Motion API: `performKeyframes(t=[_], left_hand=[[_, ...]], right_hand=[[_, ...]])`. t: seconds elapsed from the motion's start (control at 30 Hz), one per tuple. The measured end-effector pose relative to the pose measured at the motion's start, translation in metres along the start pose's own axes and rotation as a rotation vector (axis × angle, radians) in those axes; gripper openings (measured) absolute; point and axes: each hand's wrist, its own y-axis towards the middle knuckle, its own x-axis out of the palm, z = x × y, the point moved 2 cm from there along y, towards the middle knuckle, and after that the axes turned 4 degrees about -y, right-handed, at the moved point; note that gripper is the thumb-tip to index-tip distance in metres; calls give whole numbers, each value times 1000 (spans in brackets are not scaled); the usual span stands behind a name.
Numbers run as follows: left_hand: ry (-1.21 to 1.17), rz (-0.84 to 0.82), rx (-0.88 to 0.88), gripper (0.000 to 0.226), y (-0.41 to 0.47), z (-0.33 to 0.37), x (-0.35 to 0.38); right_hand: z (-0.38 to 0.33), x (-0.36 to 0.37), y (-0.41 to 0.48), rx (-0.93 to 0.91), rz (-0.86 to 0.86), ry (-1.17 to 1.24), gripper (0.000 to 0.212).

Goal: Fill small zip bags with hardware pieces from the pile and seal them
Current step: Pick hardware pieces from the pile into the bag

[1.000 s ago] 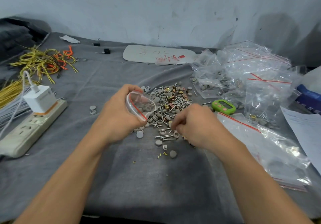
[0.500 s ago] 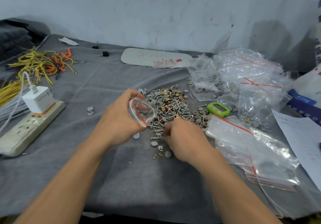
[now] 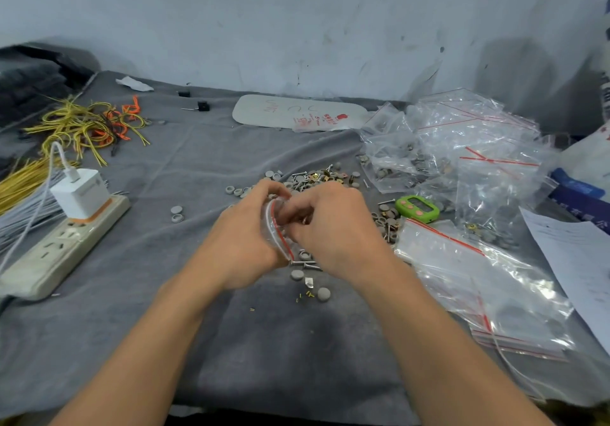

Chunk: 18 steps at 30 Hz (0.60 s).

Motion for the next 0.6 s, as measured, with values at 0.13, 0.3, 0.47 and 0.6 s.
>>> performKeyframes(t=[0.13,0.3,0.47,0.6], left_hand=[[-36,-11,20,71,-2,1,-1],[-90,84,34,61,-5,-5,-9],[-114,83,21,61,-1,-9,-10],[-51,47,15,67,1,-2,-3]], right_hand=[[-9,7,2,-30,-37,123,29],[12,-9,3,141,175,223,29],[31,-2,-9,232,-131,-304,21],[31,18,-17,177,-225,-476,15]])
